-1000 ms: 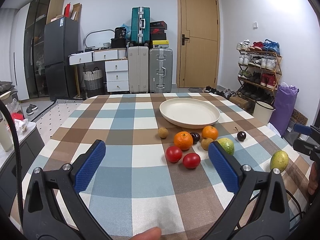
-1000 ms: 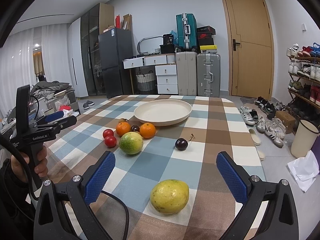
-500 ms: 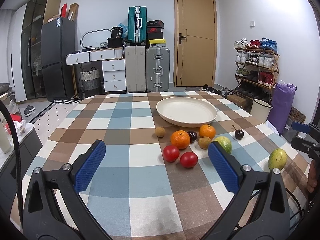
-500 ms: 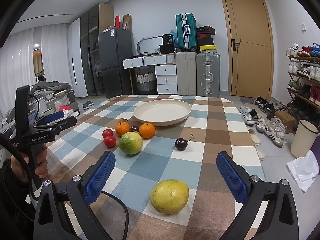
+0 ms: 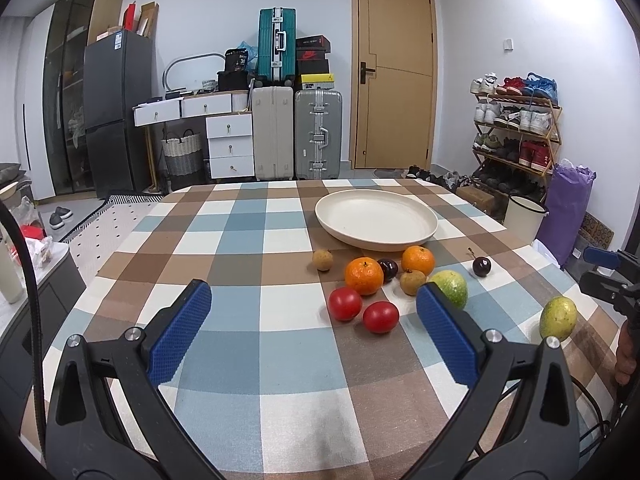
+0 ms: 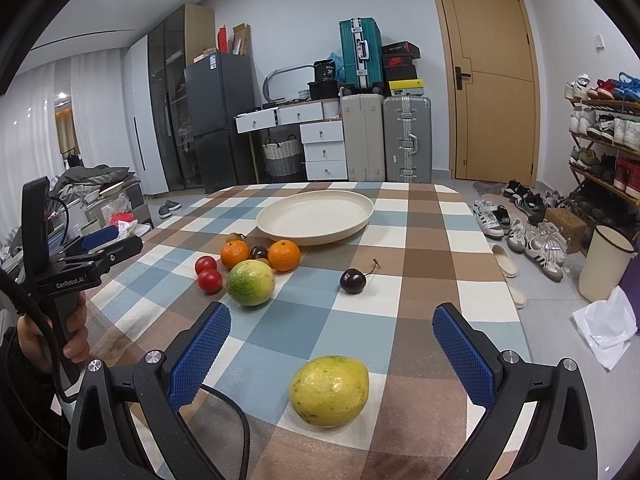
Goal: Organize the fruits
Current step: 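Grasp the large yellow-green pomelo with the right gripper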
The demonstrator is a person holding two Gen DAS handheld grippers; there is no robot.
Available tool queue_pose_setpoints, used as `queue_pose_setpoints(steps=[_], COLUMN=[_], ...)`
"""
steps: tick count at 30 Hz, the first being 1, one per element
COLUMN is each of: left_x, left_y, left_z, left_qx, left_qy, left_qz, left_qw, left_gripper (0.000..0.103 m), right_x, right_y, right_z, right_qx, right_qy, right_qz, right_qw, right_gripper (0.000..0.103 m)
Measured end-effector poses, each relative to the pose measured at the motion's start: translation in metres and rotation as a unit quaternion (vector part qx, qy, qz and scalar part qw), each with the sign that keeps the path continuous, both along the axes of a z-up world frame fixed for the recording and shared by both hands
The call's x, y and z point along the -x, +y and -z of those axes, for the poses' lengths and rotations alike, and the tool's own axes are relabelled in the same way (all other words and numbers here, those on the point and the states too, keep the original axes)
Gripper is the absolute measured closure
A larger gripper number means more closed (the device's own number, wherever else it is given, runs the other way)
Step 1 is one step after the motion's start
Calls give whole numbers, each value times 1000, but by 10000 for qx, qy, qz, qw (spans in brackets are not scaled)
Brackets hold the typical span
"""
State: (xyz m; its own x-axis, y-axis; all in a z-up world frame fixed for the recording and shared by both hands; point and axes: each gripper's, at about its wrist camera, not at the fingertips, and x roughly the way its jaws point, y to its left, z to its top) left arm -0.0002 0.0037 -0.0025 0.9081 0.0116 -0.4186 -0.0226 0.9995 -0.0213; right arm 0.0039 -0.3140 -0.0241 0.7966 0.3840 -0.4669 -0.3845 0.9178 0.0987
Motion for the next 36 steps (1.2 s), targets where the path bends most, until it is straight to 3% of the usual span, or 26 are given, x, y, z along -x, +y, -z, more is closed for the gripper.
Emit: queue_pose_setpoints(steps=[8,15,24,28,31,33,36], left_x=[-5,-9,-22,-25,-28,-32,-36], left_y=[4,-4,-9,-15,-17,-17,-17], left_z=[2,5,8,9,11,13,14], left_qx=[113,-32,94,17,-1,2,36], left_qy=[223,446,736,770,819,878,915], left_qz=[48,180,306,368,392,388,400], left_qw=[9997,9988,9968,9964,9959,9954,9950], left_gripper=[1,1,1,1,1,1,1], right_x=[-9,-16,-27,-33,-37,-39,-40], right_y=[-6,-11,-4,-1,2,4,3], right_z=[4,6,29,39,45,47,47], right_qx=[21,178,168,173,172,173,118], right_qy=[415,912,1604,1859,1944,1987,2016], right_qz=[197,221,36,-58,-115,-149,-177], right_qw=[9989,9954,9869,9824,9807,9798,9792], right_gripper=[0,0,1,19,23,33,40])
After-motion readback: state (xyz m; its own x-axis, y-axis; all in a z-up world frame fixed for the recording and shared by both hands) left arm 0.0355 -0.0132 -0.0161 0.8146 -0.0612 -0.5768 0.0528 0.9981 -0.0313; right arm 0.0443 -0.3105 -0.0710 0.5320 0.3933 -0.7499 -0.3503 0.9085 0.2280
